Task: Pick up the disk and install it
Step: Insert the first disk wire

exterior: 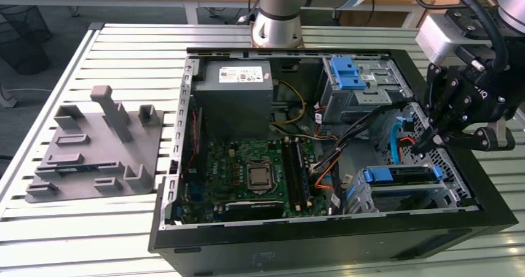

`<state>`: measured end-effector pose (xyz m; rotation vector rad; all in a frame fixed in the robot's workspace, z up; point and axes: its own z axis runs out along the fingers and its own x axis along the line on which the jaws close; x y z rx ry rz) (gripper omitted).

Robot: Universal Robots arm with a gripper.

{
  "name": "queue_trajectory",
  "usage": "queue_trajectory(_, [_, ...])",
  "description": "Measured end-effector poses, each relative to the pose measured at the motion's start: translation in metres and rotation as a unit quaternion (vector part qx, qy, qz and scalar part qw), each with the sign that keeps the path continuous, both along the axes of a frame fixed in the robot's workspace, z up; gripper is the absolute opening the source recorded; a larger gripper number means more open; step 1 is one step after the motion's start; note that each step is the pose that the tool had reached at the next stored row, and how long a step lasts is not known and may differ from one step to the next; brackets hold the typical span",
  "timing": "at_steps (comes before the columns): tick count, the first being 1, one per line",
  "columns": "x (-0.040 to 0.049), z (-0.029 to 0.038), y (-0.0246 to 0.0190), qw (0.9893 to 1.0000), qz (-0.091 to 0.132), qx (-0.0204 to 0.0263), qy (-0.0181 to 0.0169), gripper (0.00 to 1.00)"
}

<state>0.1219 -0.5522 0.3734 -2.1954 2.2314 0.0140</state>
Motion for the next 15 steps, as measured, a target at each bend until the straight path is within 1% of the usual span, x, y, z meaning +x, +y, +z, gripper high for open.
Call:
queue_trajectory(5, [0.0016, -0.0006, 0.0033, 1.0000, 0.000, 0.0000, 0.0000, 0.11])
queue_trajectory(15, [0.0020, -0.0015, 0.0037, 1.0000, 0.000, 0.0000, 0.0000, 0.11])
